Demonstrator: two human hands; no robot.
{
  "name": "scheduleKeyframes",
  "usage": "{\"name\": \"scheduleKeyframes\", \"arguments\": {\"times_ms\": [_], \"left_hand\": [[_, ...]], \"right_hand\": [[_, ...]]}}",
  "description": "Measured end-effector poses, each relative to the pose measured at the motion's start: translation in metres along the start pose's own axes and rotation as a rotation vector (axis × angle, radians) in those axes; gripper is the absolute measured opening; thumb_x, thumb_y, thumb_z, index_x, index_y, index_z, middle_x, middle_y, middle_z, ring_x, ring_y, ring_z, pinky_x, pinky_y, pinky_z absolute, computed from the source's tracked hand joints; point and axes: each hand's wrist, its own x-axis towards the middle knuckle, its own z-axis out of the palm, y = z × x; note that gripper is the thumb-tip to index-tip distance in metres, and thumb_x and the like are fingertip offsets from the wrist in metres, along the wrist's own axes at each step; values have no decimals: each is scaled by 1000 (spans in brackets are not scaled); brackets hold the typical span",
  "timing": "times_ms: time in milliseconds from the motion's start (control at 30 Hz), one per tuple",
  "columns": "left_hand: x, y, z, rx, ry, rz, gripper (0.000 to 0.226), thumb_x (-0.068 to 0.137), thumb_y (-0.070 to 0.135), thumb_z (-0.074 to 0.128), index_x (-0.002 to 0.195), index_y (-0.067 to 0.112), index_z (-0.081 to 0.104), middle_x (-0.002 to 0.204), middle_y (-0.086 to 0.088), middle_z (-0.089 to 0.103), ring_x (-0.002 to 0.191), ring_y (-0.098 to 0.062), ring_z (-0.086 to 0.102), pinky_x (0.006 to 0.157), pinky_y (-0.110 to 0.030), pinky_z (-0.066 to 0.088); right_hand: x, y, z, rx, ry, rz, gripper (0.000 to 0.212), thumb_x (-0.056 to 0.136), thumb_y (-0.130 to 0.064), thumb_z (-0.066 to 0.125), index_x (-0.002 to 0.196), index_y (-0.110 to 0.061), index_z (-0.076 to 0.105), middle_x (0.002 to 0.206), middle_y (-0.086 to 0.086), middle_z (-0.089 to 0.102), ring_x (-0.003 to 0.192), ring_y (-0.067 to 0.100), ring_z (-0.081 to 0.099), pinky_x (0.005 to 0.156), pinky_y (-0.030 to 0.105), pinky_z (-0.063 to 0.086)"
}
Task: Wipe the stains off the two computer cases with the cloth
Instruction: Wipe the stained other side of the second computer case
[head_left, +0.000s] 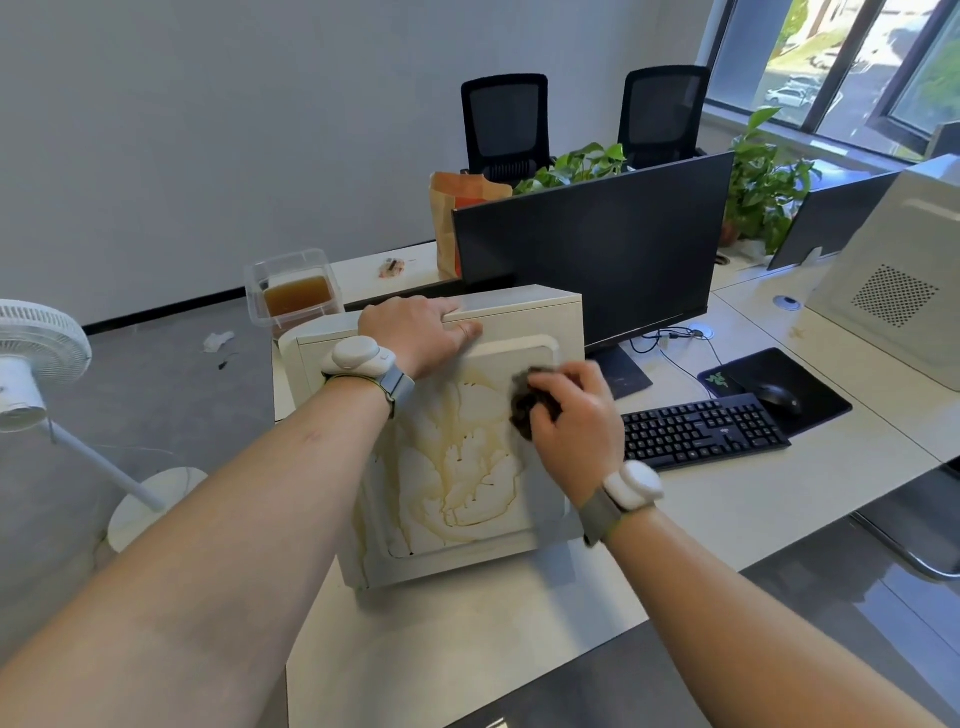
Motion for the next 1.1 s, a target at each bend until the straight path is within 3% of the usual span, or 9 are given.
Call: {"name": "scheduleKeyframes", "arguments": {"times_ms": [67, 267, 367, 467, 533, 633, 833, 933, 1100], "left_hand": [[-1, 0, -1, 15, -3, 7, 64, 93, 80, 30, 134, 42, 61, 129, 4, 69, 117, -29, 62, 92, -41, 51], [-1, -1, 0, 5, -6, 11, 67, 93, 82, 28, 136, 42, 60, 129, 3, 69, 117, -29, 62, 94, -44, 52], [-1, -1, 2, 5, -10, 4, 72, 90, 85, 25, 141, 45, 55, 129, 5, 69, 116, -28, 63, 92, -44, 54], [-1, -1, 2, 11, 6, 10, 70, 91, 84, 27, 138, 43, 58, 125, 5, 70, 113, -28, 64, 90, -44, 54], [0, -1, 4, 13, 12, 15, 69, 92, 84, 27, 138, 42, 59, 125, 5, 71, 112, -27, 64, 90, -42, 54], [2, -2, 5, 1, -5, -2, 77, 88, 88, 23, 145, 45, 52, 132, 6, 68, 117, -27, 63, 92, -43, 54], [-1, -2, 5, 8, 8, 14, 70, 90, 84, 27, 137, 43, 59, 122, 4, 71, 109, -27, 64, 89, -43, 55], [-5, -1, 4, 11, 39, 25, 68, 91, 83, 27, 127, 40, 65, 110, 5, 72, 99, -24, 64, 83, -41, 56], [-5, -1, 3, 26, 16, 11, 69, 91, 83, 27, 137, 44, 58, 132, 4, 67, 119, -28, 61, 92, -43, 52]], "right_hand": [[20, -2, 6, -45, 8, -97, 28, 82, -10, 66, 105, -21, 77, 118, 0, 62, 104, 24, 57, 70, 29, 50], [-48, 54, 32, -196, -173, -213, 17, 81, -13, 67, 95, -17, 75, 113, 4, 63, 97, 30, 56, 64, 34, 54], [-109, 96, 31, -309, -544, -93, 15, 83, -14, 70, 95, -22, 73, 108, -1, 58, 96, 28, 57, 63, 34, 54], [-144, 115, 20, -412, -840, 203, 23, 93, -24, 57, 107, -30, 73, 109, -5, 53, 96, 20, 57, 75, 33, 56], [-135, 100, 13, -359, -793, 328, 19, 90, -26, 56, 98, -27, 73, 104, -7, 51, 86, 18, 58, 73, 33, 57], [-85, 55, 3, -265, -622, 266, 12, 86, -30, 61, 90, -24, 71, 95, -8, 49, 80, 20, 57, 68, 31, 53], [31, -7, -8, 7, -4, -4, 26, 85, -13, 65, 109, -19, 72, 114, -2, 55, 96, 19, 55, 68, 28, 48], [42, -2, 10, -56, -31, -97, 31, 83, -7, 64, 111, -17, 72, 123, 3, 59, 105, 27, 53, 77, 37, 54], [-11, 32, 34, -155, -121, -216, 29, 77, -7, 71, 105, -14, 72, 126, 10, 60, 99, 33, 53, 83, 41, 52]]}}
